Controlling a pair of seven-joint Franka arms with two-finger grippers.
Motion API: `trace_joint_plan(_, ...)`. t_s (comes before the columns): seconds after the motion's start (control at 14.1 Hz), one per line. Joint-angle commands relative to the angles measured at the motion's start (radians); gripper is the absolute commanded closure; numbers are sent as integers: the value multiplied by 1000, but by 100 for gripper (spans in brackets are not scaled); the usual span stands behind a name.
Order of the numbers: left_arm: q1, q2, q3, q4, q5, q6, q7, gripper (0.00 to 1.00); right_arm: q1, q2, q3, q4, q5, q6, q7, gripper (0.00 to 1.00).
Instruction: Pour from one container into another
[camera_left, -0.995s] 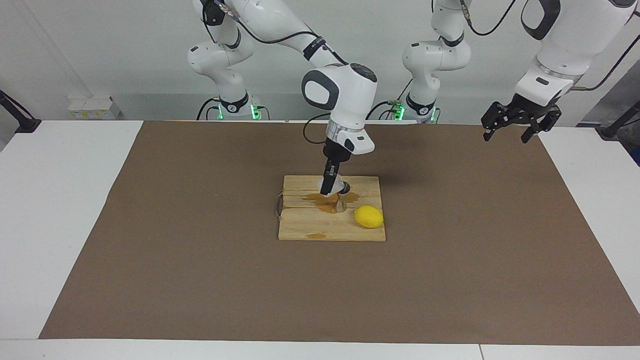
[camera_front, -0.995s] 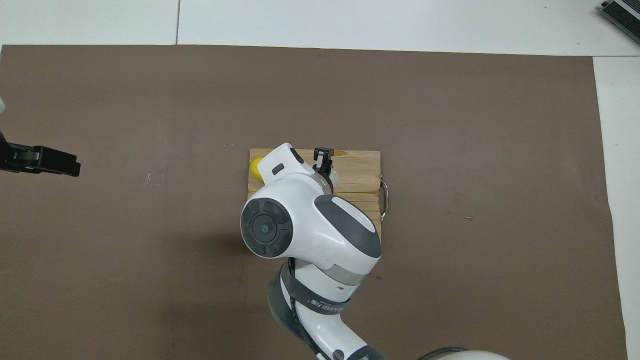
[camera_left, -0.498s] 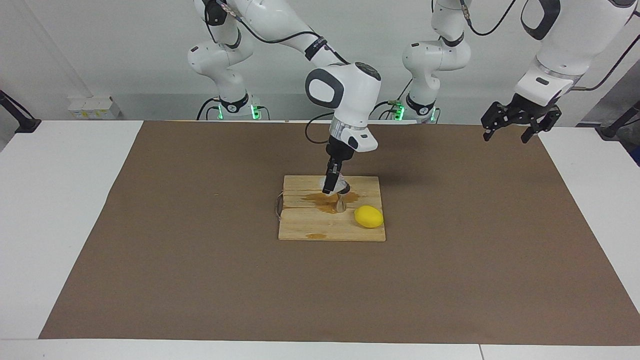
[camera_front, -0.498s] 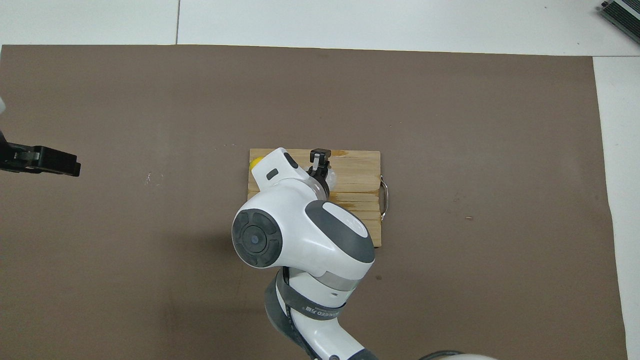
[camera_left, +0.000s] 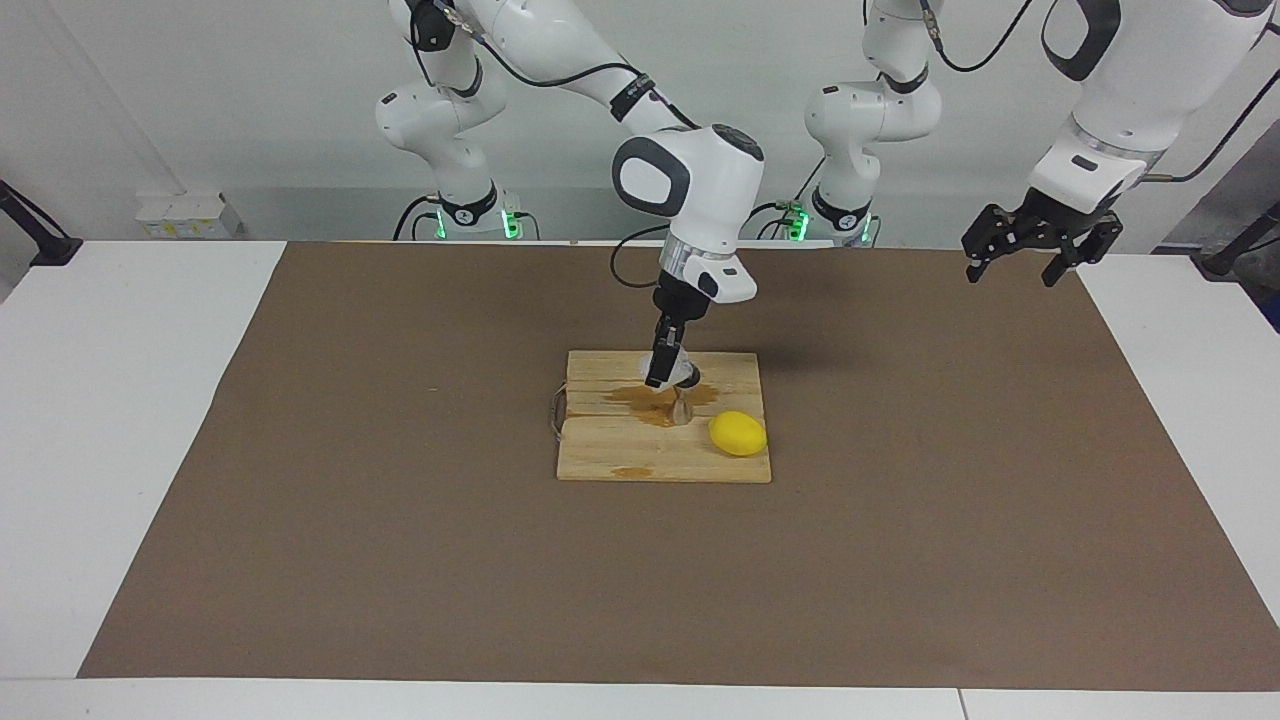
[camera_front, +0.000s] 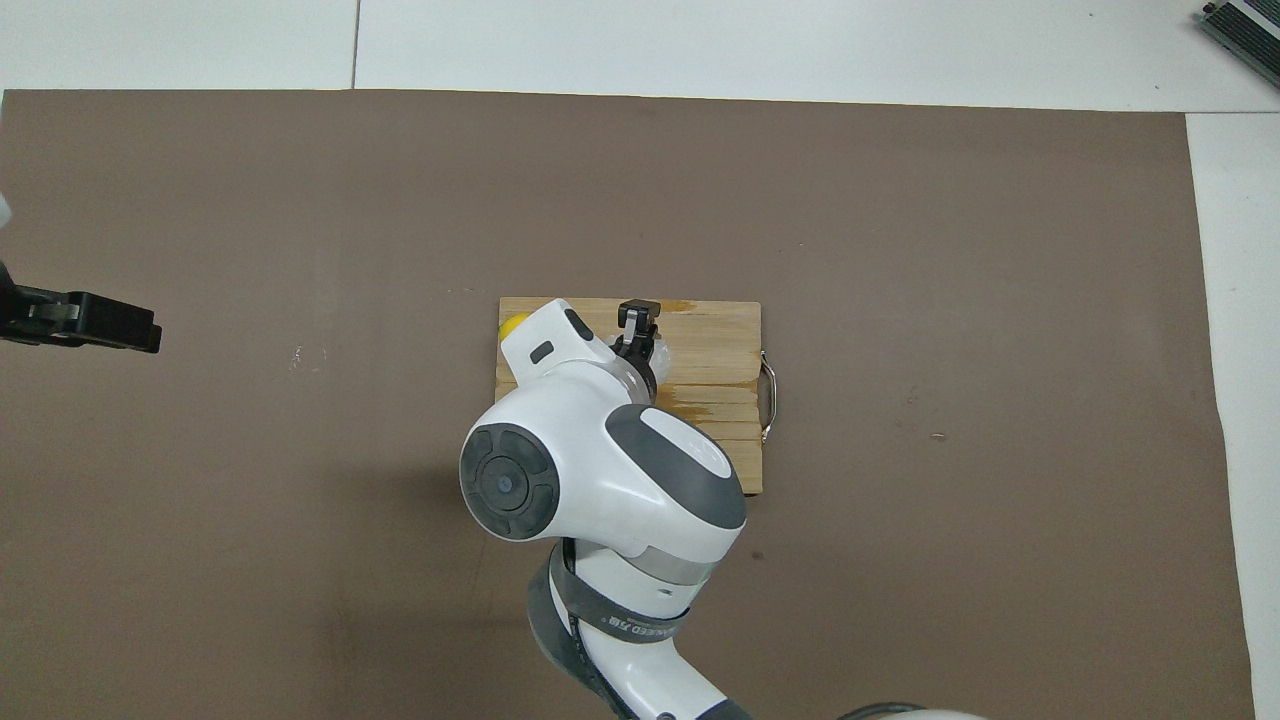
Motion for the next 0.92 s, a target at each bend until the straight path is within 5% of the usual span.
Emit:
trace_joint_plan(0.0, -8, -6, 4, -16, -5, 17, -6, 0, 2, 0, 3, -4, -36, -13, 37, 50)
trace_joint_plan(0.85, -8, -5, 4, -16, -5, 17, -6, 0, -14, -5, 7, -5, 14, 2, 40, 50)
